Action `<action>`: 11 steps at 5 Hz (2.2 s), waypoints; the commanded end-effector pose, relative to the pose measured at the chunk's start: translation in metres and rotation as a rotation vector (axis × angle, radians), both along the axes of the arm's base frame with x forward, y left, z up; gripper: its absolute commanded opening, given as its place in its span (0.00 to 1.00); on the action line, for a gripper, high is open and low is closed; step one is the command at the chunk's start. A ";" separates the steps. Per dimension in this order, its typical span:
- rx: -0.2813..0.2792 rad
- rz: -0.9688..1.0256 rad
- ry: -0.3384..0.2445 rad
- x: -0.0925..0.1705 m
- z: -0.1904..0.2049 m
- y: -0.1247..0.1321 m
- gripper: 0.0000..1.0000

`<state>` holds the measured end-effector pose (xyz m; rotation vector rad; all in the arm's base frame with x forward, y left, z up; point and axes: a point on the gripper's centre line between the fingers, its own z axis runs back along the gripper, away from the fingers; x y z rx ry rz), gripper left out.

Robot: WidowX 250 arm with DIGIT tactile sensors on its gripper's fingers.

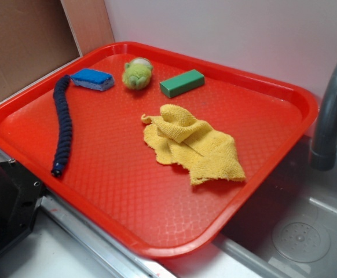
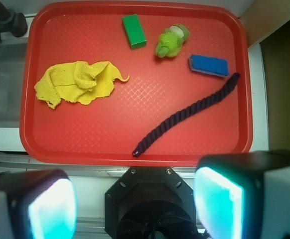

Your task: Grab the green block.

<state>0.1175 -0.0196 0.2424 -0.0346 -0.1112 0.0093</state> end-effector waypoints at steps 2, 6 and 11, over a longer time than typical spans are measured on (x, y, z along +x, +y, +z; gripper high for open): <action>0.020 0.005 -0.011 0.016 -0.008 0.002 1.00; 0.118 0.138 -0.256 0.138 -0.096 0.037 1.00; 0.102 0.026 -0.333 0.206 -0.179 0.018 1.00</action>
